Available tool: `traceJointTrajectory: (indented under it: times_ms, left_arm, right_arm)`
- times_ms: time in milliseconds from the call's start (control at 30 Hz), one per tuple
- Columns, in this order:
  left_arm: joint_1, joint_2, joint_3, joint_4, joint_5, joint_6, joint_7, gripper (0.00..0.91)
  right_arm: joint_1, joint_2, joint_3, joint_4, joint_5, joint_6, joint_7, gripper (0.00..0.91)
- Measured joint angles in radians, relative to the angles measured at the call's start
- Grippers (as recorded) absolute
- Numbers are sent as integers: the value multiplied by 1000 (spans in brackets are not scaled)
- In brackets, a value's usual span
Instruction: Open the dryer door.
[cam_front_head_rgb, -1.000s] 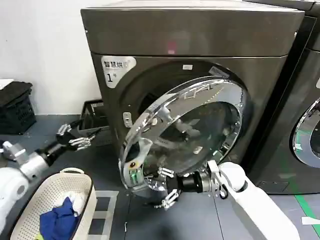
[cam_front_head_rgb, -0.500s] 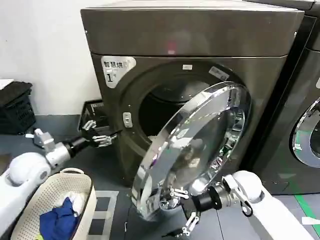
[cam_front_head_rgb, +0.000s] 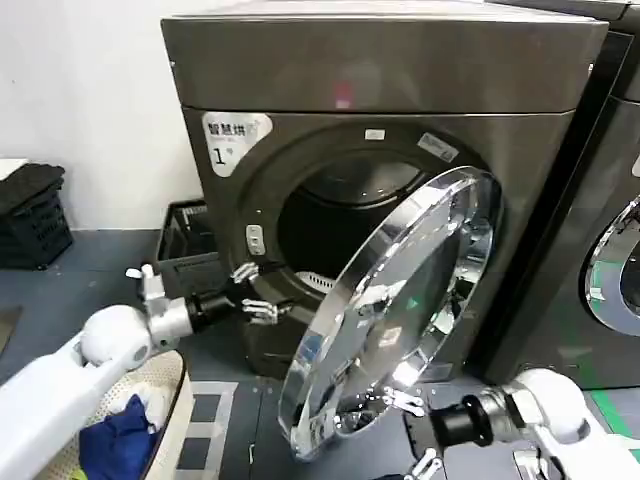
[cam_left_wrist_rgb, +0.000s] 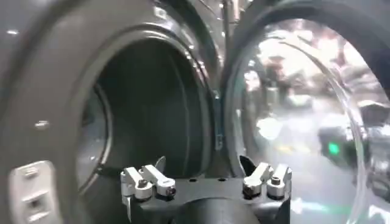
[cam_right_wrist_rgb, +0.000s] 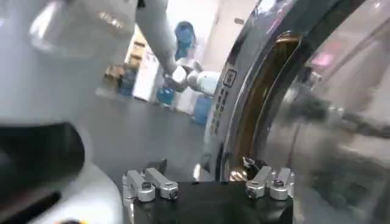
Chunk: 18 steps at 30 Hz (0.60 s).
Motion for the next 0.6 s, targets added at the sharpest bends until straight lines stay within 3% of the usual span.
traceJointTrajectory:
  times_ms: [200,400,600]
  left_arm:
    - [-3,-36,44,6,34,4,30,907]
    - [-14,-86,80,13,51,14,42,907]
    - [-14,-141,99,16,67,14,43,907]
  right_arm:
    - [-84,58,205,-49,4,38,1,907]
    - [-154,138,383,-84,36,7,4,907]
    - [-215,238,534,-102,-52,-28,74,907]
